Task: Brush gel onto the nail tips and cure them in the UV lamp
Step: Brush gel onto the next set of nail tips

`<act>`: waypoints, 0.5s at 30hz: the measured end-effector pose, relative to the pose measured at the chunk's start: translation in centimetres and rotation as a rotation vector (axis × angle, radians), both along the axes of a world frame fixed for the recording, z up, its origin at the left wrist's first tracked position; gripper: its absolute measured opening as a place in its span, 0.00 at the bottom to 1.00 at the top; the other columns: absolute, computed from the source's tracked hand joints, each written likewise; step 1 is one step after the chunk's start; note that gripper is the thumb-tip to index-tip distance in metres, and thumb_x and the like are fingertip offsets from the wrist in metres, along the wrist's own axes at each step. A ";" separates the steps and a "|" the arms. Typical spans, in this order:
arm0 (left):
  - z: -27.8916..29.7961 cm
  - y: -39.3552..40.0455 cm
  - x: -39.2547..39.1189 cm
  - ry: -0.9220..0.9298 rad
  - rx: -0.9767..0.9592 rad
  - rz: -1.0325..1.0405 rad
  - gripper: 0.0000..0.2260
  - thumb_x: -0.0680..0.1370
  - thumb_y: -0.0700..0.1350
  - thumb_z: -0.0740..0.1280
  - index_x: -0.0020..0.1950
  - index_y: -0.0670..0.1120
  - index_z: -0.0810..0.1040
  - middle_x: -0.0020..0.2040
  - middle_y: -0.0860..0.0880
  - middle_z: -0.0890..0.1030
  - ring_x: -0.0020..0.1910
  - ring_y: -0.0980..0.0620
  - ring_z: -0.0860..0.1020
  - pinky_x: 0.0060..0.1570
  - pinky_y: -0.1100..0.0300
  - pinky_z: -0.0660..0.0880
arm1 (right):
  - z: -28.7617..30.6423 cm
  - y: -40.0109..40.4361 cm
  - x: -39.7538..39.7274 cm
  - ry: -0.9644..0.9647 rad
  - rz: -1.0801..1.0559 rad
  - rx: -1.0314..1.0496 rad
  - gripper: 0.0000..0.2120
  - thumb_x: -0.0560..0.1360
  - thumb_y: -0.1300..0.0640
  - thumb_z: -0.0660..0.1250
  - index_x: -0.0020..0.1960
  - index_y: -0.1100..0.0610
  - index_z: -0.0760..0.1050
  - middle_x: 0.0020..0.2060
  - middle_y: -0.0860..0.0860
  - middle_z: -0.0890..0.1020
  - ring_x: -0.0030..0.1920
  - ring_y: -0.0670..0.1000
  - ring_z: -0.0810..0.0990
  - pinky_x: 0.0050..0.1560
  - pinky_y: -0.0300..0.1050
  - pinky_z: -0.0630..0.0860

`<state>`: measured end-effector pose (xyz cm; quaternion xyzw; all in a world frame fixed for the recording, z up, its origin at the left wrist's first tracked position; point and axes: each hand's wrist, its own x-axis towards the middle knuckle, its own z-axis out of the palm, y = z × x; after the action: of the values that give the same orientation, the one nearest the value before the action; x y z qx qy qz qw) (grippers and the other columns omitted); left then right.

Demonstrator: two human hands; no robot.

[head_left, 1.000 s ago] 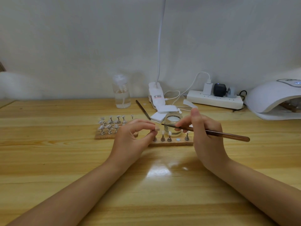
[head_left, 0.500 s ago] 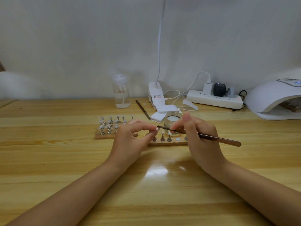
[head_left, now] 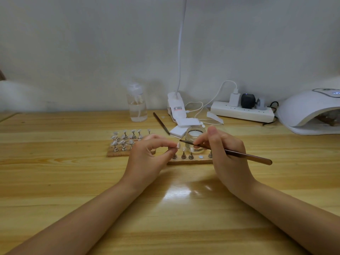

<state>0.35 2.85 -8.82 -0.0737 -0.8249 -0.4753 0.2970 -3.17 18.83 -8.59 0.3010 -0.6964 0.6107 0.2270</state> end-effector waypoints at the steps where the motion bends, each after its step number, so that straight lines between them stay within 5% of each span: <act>1: 0.0 0.0 0.0 0.002 0.003 -0.003 0.10 0.68 0.39 0.73 0.39 0.56 0.81 0.37 0.57 0.80 0.43 0.64 0.76 0.43 0.74 0.69 | 0.0 -0.1 0.0 -0.005 0.004 0.004 0.16 0.77 0.54 0.56 0.35 0.51 0.77 0.32 0.45 0.80 0.37 0.41 0.80 0.41 0.30 0.73; 9: 0.0 0.0 -0.1 0.003 0.015 -0.004 0.12 0.68 0.37 0.73 0.39 0.56 0.81 0.38 0.56 0.79 0.42 0.65 0.76 0.42 0.76 0.68 | -0.1 -0.2 0.2 0.044 0.070 0.024 0.19 0.76 0.51 0.54 0.34 0.56 0.78 0.30 0.49 0.81 0.35 0.43 0.79 0.40 0.34 0.74; 15: 0.0 0.0 0.0 -0.009 0.014 0.000 0.12 0.68 0.39 0.74 0.38 0.58 0.80 0.38 0.57 0.79 0.42 0.64 0.76 0.41 0.75 0.68 | 0.0 0.0 0.2 0.040 0.022 -0.005 0.18 0.75 0.49 0.52 0.34 0.51 0.77 0.31 0.46 0.80 0.36 0.42 0.79 0.40 0.30 0.72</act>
<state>0.30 2.84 -8.83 -0.0696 -0.8228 -0.4815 0.2938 -2.92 18.85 -8.59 0.3202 -0.6867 0.6089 0.2348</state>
